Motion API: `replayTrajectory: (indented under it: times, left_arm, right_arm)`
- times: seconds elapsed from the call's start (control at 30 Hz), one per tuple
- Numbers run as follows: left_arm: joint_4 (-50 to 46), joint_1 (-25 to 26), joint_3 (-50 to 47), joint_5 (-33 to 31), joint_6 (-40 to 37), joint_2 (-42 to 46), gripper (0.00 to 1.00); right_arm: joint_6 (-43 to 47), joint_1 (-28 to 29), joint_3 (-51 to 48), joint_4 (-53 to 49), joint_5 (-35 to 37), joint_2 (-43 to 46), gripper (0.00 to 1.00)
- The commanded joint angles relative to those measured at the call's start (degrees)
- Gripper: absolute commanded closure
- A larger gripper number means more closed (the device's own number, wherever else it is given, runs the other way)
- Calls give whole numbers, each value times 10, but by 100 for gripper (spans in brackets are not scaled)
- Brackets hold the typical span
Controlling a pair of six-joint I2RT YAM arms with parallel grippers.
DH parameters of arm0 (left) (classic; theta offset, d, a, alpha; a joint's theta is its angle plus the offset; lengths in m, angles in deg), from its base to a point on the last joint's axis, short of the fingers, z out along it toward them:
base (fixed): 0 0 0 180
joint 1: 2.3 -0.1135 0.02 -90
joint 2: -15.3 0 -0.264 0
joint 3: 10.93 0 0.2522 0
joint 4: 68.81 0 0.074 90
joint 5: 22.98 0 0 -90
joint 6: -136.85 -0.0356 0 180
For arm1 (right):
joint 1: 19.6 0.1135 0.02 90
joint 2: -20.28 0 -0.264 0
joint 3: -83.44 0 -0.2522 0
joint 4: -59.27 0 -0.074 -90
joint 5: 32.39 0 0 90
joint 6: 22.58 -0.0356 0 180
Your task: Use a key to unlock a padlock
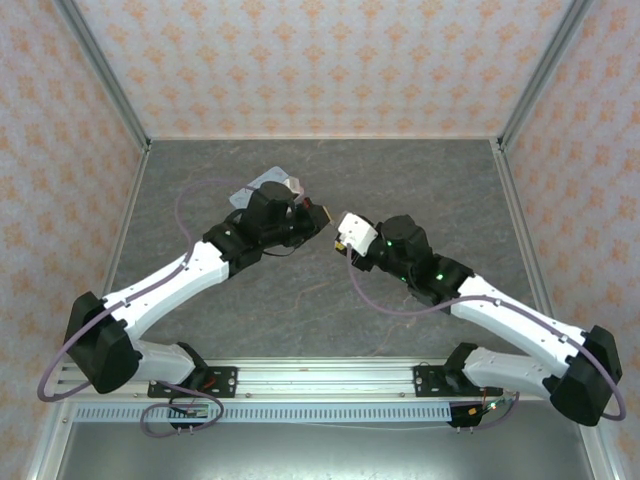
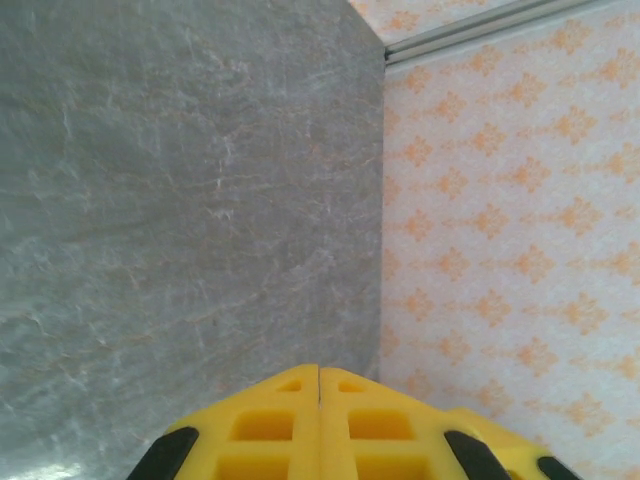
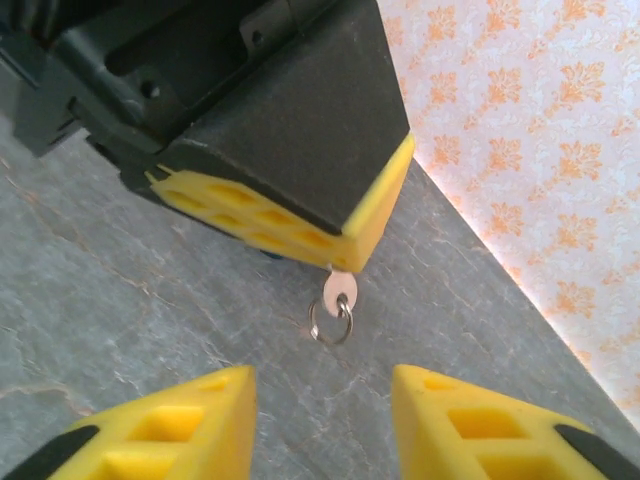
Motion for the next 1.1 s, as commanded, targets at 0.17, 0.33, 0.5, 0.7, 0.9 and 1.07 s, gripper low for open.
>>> replayTrajectory:
  times: [0.17, 0.33, 0.5, 0.7, 0.9, 1.07]
  left_arm:
    - [-53, -1, 66, 31, -275, 53, 100]
    - [-111, -1, 112, 90, -389, 59, 100]
    - [-119, 0, 139, 156, -448, 59, 100]
    - [-116, -1, 159, 203, -502, 55, 100]
    - [-148, 0, 203, 235, -545, 31, 100]
    - [-165, -1, 226, 244, -553, 14, 100]
  right_arm:
    - [-216, -96, -43, 43, -213, 83, 55]
    - [-399, -214, -89, 210, -434, 97, 49]
    - [-455, -253, -69, 248, -566, 69, 48]
    - [-447, -253, -20, 239, -638, 41, 51]
    - [-409, -235, 24, 202, -650, 18, 55]
    - [-386, -212, 43, 197, -649, 1, 60]
